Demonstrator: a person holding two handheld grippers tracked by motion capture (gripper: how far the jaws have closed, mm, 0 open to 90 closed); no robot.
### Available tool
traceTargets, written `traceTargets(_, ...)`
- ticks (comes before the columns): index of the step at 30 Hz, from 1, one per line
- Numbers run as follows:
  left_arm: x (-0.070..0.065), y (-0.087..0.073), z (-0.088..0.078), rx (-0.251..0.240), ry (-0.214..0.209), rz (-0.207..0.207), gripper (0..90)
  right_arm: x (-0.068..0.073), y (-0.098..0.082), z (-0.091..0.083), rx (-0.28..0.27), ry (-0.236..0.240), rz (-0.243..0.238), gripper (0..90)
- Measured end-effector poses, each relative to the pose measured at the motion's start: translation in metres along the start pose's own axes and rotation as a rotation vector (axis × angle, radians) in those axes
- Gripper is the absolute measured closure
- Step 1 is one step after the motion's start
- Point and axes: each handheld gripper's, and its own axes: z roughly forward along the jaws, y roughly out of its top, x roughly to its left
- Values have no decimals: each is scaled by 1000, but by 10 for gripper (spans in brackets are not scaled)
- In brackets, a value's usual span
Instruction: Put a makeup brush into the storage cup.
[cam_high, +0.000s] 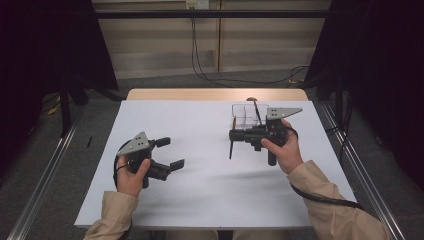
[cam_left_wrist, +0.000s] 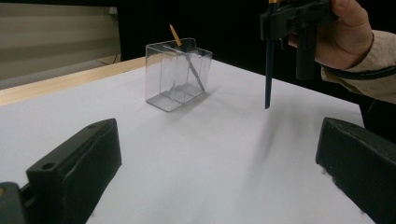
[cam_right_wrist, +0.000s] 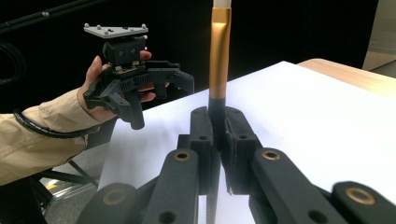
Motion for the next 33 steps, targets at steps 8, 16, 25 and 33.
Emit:
traceTargets(8, 2, -3, -8, 2, 10, -2, 0, 0, 0, 0, 1, -3, -4, 840)
traceTargets(16, 3, -4, -19, -6, 28, -5, 0, -1, 0, -1, 0, -10, -6, 840)
traceTargets(25, 4, -7, -28, -6, 49, -6, 0, -1, 0, -2, 0, -12, -13, 840)
traceTargets(33, 5, -9, -36, -9, 62, -7, 0, 0, 1, -3, 2, -15, -16, 840)
